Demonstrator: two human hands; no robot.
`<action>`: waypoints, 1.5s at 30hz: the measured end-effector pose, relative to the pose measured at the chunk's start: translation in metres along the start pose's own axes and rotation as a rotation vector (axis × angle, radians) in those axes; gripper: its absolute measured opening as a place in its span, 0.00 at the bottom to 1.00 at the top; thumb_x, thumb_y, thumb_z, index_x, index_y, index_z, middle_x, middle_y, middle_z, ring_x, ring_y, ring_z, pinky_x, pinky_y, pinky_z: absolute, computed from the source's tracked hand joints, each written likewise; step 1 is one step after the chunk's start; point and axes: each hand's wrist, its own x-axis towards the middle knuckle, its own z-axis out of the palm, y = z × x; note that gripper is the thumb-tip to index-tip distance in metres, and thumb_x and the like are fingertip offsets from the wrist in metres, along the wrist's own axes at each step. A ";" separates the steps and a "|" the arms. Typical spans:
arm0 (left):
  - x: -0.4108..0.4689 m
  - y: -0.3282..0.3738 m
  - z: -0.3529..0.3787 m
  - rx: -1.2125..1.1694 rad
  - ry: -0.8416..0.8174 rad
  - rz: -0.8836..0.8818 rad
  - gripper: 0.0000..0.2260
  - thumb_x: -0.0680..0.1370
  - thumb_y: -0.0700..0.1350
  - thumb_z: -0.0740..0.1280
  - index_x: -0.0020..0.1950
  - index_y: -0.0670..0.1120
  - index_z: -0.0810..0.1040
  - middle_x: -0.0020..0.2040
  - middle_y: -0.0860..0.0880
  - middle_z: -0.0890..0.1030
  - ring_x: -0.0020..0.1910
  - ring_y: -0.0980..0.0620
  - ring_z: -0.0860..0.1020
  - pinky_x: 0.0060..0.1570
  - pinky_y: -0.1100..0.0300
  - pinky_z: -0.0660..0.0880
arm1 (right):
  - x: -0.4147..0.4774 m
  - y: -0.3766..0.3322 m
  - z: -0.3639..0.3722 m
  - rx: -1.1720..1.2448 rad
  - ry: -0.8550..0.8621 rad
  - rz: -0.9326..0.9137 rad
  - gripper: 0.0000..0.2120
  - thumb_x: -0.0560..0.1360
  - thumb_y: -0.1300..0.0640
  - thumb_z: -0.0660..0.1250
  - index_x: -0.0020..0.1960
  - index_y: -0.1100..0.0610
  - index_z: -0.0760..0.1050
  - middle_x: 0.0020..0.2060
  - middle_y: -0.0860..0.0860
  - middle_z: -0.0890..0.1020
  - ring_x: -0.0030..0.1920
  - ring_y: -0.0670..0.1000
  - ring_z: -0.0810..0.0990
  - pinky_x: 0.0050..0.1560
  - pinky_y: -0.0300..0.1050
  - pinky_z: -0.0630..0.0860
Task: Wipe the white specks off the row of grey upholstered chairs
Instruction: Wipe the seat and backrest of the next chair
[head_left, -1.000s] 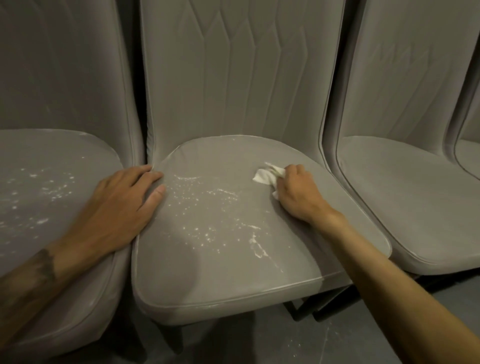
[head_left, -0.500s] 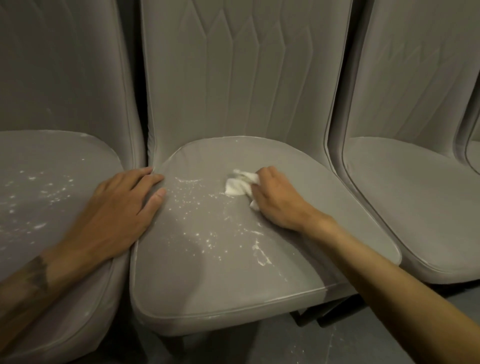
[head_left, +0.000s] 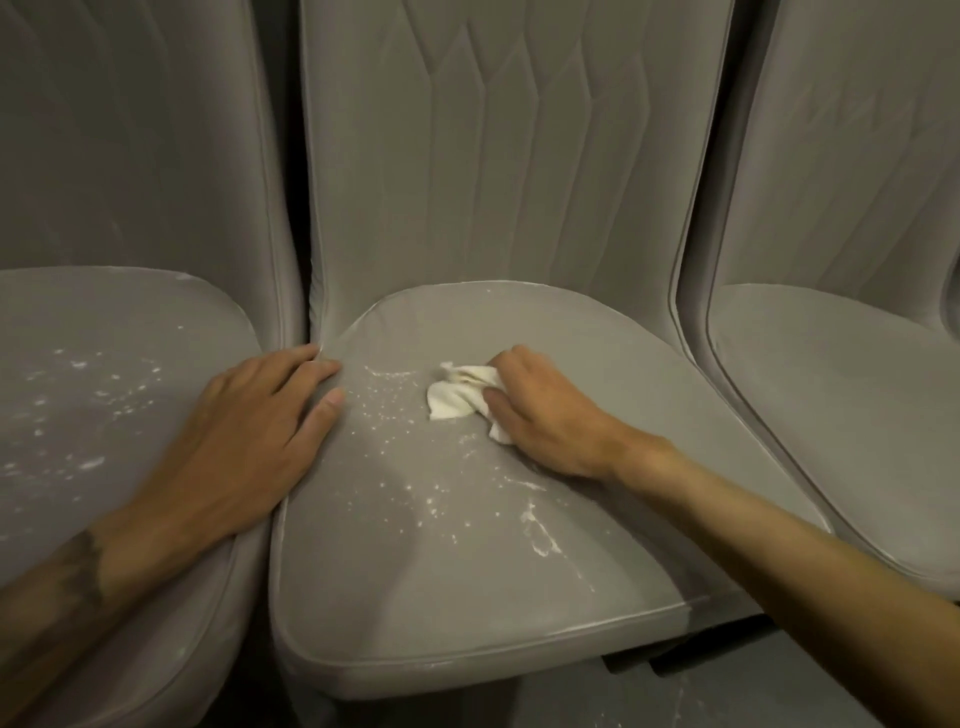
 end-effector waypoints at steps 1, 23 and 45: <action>-0.001 0.000 0.000 -0.003 -0.002 -0.001 0.27 0.84 0.63 0.48 0.74 0.52 0.74 0.75 0.50 0.74 0.71 0.47 0.72 0.71 0.44 0.68 | 0.006 0.006 -0.004 -0.023 -0.013 0.000 0.09 0.83 0.55 0.57 0.54 0.61 0.70 0.52 0.58 0.73 0.49 0.57 0.70 0.53 0.50 0.65; -0.003 0.003 -0.002 -0.036 0.020 0.013 0.25 0.84 0.61 0.48 0.74 0.52 0.73 0.75 0.52 0.72 0.72 0.53 0.69 0.72 0.53 0.63 | 0.068 -0.014 0.018 0.031 -0.042 -0.049 0.08 0.83 0.57 0.59 0.56 0.62 0.71 0.54 0.60 0.74 0.52 0.58 0.71 0.56 0.49 0.66; -0.007 0.007 -0.009 -0.107 0.097 -0.071 0.16 0.80 0.37 0.57 0.67 0.39 0.75 0.65 0.41 0.76 0.64 0.42 0.74 0.68 0.54 0.66 | 0.121 -0.055 0.034 -0.010 -0.105 -0.064 0.11 0.84 0.57 0.57 0.55 0.65 0.71 0.55 0.62 0.74 0.55 0.61 0.72 0.60 0.53 0.67</action>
